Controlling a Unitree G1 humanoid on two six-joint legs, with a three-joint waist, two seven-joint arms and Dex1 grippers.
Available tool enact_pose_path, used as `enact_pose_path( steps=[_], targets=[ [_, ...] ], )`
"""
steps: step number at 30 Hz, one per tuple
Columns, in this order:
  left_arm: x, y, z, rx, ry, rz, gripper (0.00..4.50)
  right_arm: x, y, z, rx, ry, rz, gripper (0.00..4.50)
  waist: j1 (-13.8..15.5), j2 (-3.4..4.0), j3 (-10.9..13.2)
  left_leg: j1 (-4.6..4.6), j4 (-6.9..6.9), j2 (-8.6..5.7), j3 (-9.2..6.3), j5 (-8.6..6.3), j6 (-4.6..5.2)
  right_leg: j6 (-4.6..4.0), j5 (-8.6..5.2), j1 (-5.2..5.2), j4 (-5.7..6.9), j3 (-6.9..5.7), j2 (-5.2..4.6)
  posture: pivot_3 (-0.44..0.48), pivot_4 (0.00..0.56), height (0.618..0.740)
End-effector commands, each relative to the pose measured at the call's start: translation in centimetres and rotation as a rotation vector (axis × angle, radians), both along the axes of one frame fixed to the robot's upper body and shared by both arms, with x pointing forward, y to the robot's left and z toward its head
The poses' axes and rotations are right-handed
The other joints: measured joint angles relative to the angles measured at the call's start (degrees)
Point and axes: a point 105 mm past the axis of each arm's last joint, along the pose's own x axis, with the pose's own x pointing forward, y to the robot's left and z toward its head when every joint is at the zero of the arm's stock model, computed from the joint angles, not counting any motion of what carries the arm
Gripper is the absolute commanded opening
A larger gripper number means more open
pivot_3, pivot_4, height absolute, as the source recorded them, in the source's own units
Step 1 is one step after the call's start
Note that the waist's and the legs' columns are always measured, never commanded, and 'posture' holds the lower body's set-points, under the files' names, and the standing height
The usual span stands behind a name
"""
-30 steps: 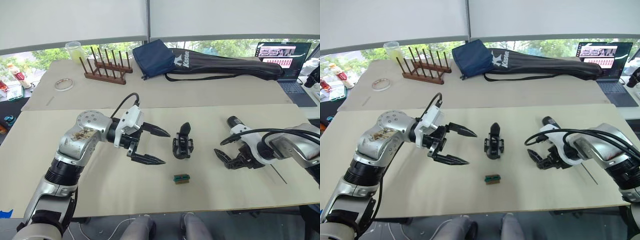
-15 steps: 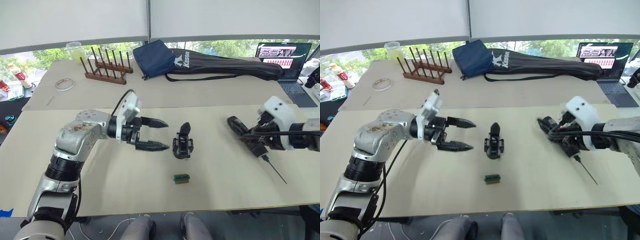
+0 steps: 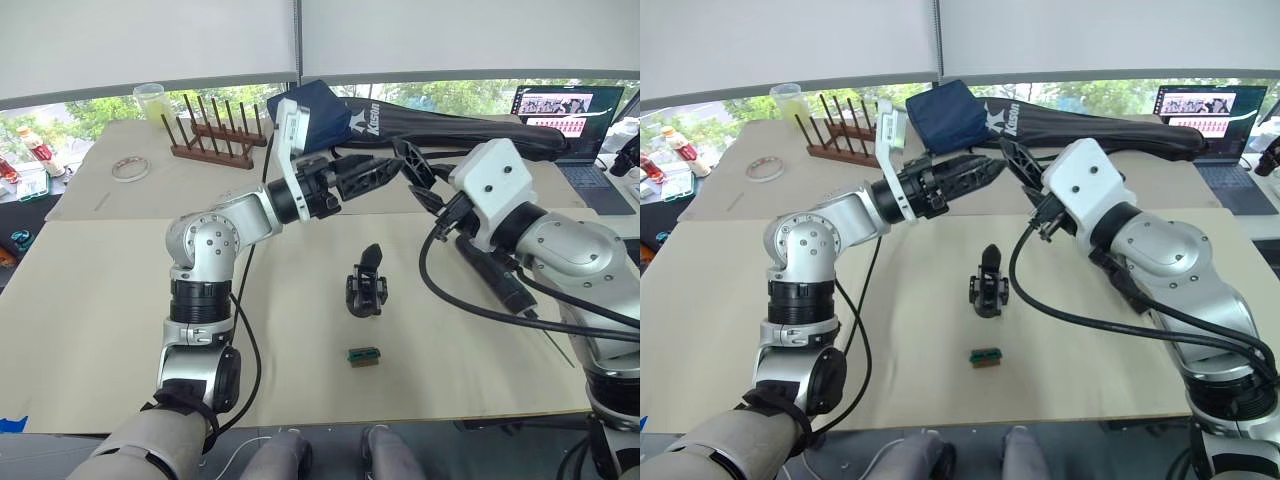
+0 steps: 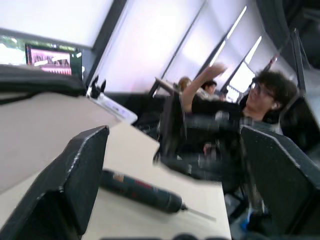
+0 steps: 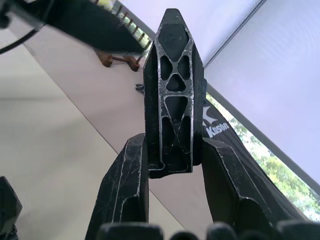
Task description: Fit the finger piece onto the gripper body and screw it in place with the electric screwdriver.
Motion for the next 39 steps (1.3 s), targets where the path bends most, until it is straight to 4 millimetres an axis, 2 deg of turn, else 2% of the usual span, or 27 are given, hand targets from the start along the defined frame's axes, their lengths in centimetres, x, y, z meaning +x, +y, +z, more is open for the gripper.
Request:
enact_pose_path(
  steps=[1, 12, 15, 18, 19, 25, 27, 32, 35, 39],
  targets=[
    [-1.2, -0.4, 1.4, -0.042, -0.05, -0.031, 2.66, -0.8, 1.0, 1.5, -0.007, -0.105, 0.031, 1.11, -0.03, 0.0, 0.0, -0.01, 0.0, 0.01, 0.0, 0.0, 0.0, 0.0, 0.0, -0.01, 0.0, 0.0, 0.0, 0.0, 0.15, 0.74],
    [-0.8, -0.7, 1.2, -0.114, 0.001, 0.012, 2.64, -1.5, 1.9, 1.5, 0.096, -0.069, 0.083, 1.11, 0.0, 0.0, 0.0, 0.02, 0.01, -0.01, 0.0, 0.0, 0.0, 0.0, 0.0, 0.0, 0.0, 0.01, 0.11, 0.0, 0.15, 0.74],
    [-0.6, -0.9, 1.1, -0.118, 0.008, 0.021, 1.77, -1.6, 2.2, 2.1, 0.12, -0.083, 0.095, 1.11, -0.06, 0.0, 0.0, 0.01, 0.01, 0.0, 0.0, 0.0, 0.0, 0.0, 0.0, -0.01, 0.0, 0.01, 0.12, 0.0, 0.15, 0.74],
    [-0.3, -0.9, 1.2, -0.131, 0.014, 0.038, 0.29, -1.7, 2.4, 2.4, 0.119, -0.086, 0.099, 1.11, -0.02, 0.0, 0.0, 0.02, 0.0, 0.01, 0.0, 0.0, -0.01, 0.0, 0.0, -0.01, 0.0, 0.01, 0.12, 0.0, 0.15, 0.74],
    [-0.2, -0.8, 1.4, -0.137, 0.015, 0.042, 0.04, -1.7, 2.4, 2.4, 0.114, -0.085, 0.098, 1.11, -0.01, 0.0, 0.0, 0.03, 0.0, -0.01, 0.0, 0.0, 0.0, 0.0, 0.0, -0.01, -0.01, 0.01, 0.13, 0.0, 0.15, 0.74],
    [-0.2, -1.1, 1.8, -0.131, -0.001, 0.024, 0.06, -2.0, 2.6, 2.0, 0.063, -0.087, 0.12, 1.11, -0.04, 0.0, 0.0, 0.02, 0.0, -0.01, 0.0, 0.0, 0.0, 0.0, 0.0, -0.01, -0.01, 0.02, 0.12, 0.0, 0.15, 0.74],
    [-0.5, -1.2, 1.8, -0.108, -0.017, -0.005, 0.06, -2.2, 2.6, 1.9, 0.064, -0.074, 0.133, 2.17, -0.06, 0.0, 0.0, 0.02, 0.0, -0.01, 0.0, 0.0, 0.0, 0.0, 0.0, -0.02, -0.01, 0.01, 0.13, 0.0, 0.15, 0.74],
    [-1.1, -1.2, 1.7, -0.026, -0.081, -0.093, 0.06, -3.3, 2.3, 2.0, 0.12, 0.026, 0.216, 3.85, -0.09, 0.0, 0.0, 0.01, -0.01, -0.01, 0.0, 0.0, 0.0, 0.0, 0.0, -0.02, -0.02, 0.01, 0.15, 0.0, 0.15, 0.74],
    [-2.5, -0.8, 1.3, 0.062, -0.133, -0.236, 0.06, -4.6, 2.3, 2.8, 0.27, 0.208, 0.376, 3.92, -0.2, 0.01, 0.0, 0.02, -0.02, 0.0, -0.01, 0.0, 0.0, 0.0, 0.0, 0.01, -0.02, 0.01, 0.16, 0.0, 0.15, 0.74],
    [-4.5, 0.0, 0.5, 0.196, -0.2, -0.441, 0.06, -6.2, 2.0, 3.3, 0.344, 0.482, 0.561, 3.92, -0.37, 0.02, 0.01, 0.02, -0.09, 0.02, -0.01, 0.0, 0.0, -0.02, 0.0, 0.0, -0.02, 0.02, 0.12, 0.0, 0.15, 0.74]
  ],
)
